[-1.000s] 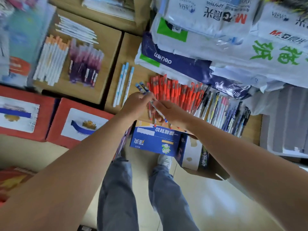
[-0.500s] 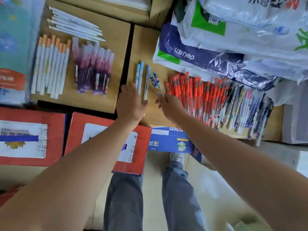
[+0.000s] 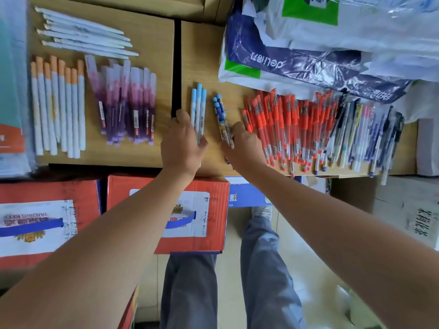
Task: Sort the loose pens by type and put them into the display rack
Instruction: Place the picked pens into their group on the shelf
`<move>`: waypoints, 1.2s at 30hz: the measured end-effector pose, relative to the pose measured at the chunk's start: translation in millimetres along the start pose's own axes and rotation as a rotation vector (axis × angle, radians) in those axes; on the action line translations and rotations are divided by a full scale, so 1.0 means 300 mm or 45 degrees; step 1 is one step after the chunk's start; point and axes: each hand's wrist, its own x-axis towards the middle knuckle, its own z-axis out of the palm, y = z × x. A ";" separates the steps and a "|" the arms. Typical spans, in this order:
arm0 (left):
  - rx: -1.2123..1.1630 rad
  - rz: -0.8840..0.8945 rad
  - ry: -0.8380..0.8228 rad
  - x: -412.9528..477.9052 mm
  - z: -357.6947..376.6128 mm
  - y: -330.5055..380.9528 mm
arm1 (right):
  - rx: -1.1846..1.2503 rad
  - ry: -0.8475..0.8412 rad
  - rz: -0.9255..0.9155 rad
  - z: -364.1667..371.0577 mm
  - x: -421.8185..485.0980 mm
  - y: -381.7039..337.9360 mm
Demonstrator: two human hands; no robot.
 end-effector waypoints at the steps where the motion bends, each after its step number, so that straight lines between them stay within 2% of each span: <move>1: -0.009 0.008 0.007 0.000 0.000 -0.007 | -0.036 0.011 -0.007 0.001 0.000 -0.001; 9: -0.026 0.046 0.049 -0.010 0.000 -0.024 | -0.070 0.208 -0.082 0.014 0.008 0.005; 16: -0.020 0.057 0.069 -0.018 0.000 -0.027 | 0.097 0.208 -0.077 0.026 0.026 0.021; 25: -0.031 0.069 0.064 -0.014 0.000 -0.014 | 0.137 0.271 -0.023 0.010 0.069 0.017; 32: 0.085 0.055 0.055 -0.013 -0.005 -0.005 | 0.208 0.254 -0.135 -0.006 0.046 0.046; 36: 0.165 0.038 0.080 -0.019 -0.017 0.024 | 0.284 0.200 -0.286 -0.047 0.021 0.080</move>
